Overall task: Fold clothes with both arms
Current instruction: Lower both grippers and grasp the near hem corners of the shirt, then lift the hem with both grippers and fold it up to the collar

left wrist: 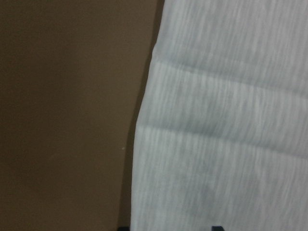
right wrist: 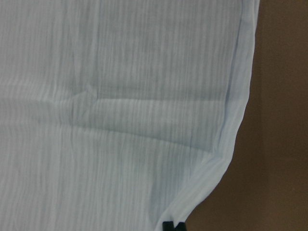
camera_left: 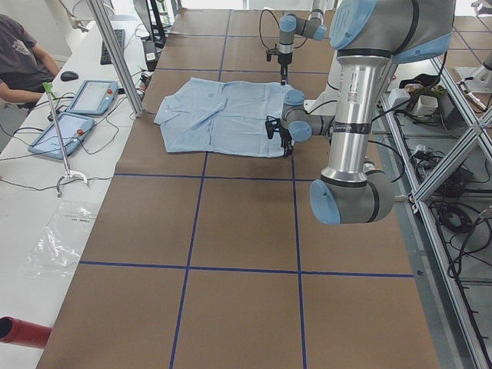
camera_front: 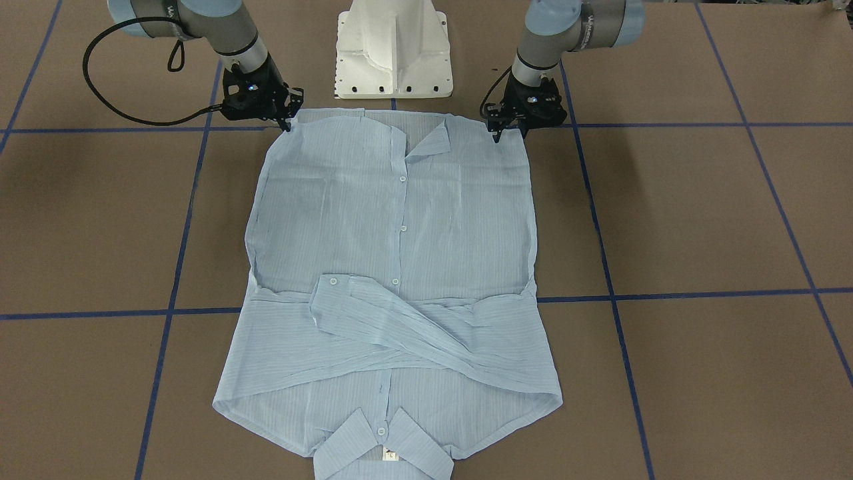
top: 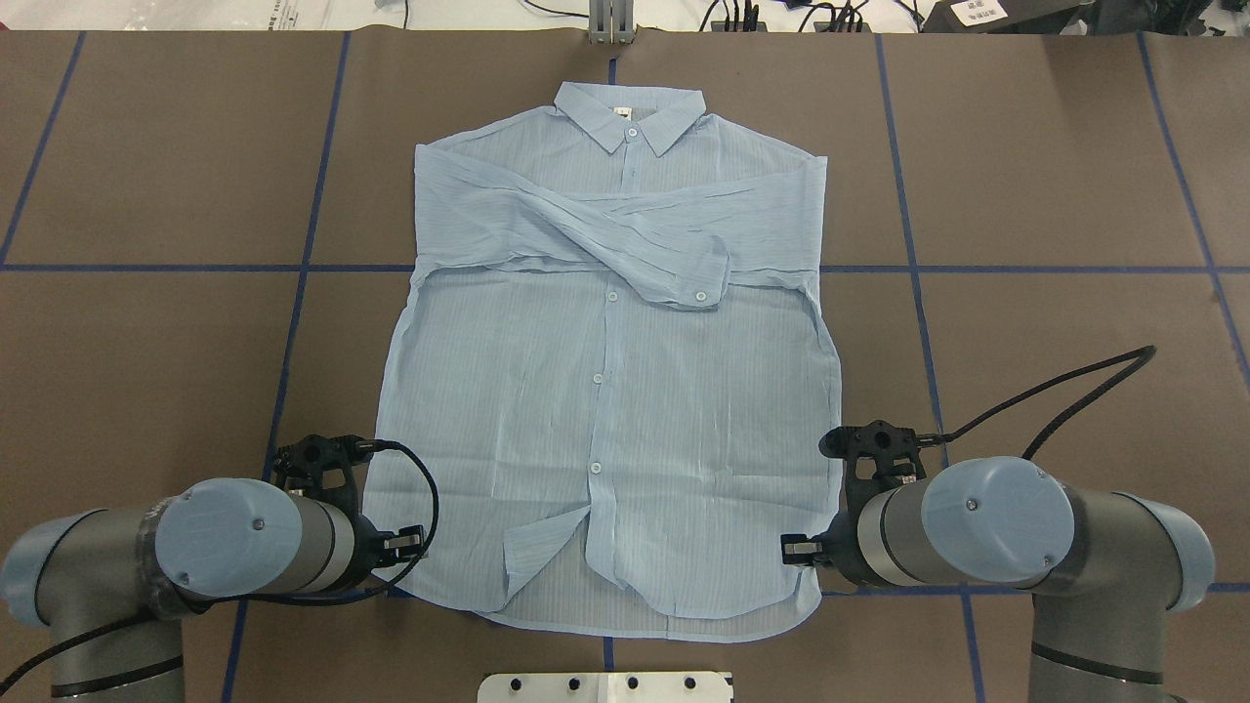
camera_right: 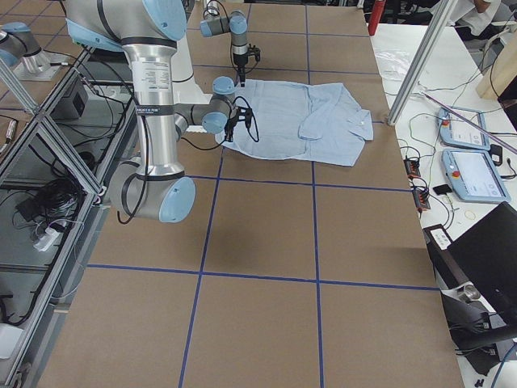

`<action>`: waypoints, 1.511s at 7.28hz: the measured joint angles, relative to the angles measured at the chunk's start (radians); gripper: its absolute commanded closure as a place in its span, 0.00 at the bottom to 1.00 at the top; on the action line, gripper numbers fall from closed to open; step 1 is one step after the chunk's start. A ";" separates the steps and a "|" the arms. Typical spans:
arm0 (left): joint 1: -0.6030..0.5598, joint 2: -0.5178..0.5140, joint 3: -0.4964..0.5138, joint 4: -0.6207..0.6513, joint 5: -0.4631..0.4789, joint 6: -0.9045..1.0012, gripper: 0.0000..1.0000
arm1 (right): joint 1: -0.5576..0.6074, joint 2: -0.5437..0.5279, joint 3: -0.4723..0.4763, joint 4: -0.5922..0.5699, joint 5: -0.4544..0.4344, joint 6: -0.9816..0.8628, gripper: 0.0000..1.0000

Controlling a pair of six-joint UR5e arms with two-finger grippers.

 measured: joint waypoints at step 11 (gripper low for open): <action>-0.044 0.013 -0.118 0.010 -0.019 0.053 1.00 | 0.118 0.009 0.034 0.001 0.084 -0.020 1.00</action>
